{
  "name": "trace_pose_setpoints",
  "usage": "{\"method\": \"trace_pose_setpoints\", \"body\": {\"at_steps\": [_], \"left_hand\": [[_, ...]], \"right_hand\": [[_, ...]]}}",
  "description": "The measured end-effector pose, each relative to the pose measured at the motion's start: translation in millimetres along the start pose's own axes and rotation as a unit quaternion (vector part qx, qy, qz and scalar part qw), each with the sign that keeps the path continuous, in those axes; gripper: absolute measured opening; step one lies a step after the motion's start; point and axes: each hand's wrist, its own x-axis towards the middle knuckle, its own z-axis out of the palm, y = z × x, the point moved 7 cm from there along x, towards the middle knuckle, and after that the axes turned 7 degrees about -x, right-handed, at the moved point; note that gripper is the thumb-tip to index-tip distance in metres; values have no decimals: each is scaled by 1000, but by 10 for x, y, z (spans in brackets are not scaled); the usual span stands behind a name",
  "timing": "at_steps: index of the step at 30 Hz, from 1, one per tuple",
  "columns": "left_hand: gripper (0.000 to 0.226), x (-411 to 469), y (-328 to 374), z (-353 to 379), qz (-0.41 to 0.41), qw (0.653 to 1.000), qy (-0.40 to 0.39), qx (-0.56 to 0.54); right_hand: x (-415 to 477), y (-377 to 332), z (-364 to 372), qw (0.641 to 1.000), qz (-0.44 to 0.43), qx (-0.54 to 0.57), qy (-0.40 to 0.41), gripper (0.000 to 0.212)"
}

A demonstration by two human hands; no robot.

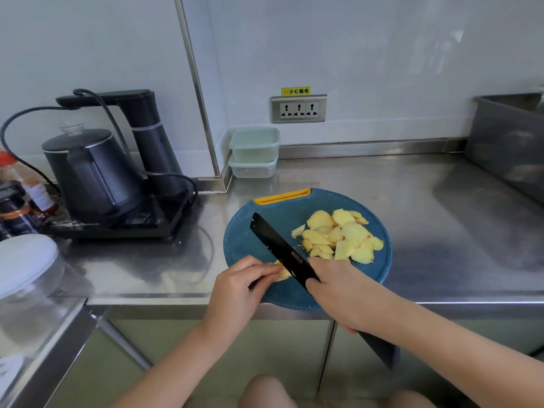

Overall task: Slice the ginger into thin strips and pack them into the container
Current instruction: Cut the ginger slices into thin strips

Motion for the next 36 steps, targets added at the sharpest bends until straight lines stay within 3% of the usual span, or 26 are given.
{"method": "trace_pose_setpoints", "body": {"at_steps": [6, 10, 13, 17, 19, 23, 36], "left_hand": [[17, 10, -22, 10, -7, 1000, 1, -9], [16, 7, -14, -6, -9, 1000, 4, -16], [15, -7, 11, -10, -1, 1000, 8, 4], [15, -31, 24, -25, 5, 999, 23, 21], [14, -30, 36, -25, 11, 999, 23, 20], [12, -24, 38, -23, 12, 1000, 18, 9], [11, -10, 1, -52, -22, 999, 22, -22]], "right_hand": [[87, -68, 41, 998, 7, -58, -35, 30], [146, -79, 90, 998, 25, -34, -44, 30], [144, 40, 92, 994, 67, 45, -70, 19], [82, 146, 219, 964, 98, 183, -165, 11], [74, 140, 172, 960, 79, 219, -156, 17], [68, 50, -41, 976, 70, 187, -85, 10], [72, 14, -102, 990, 51, 105, -78, 12]]}}
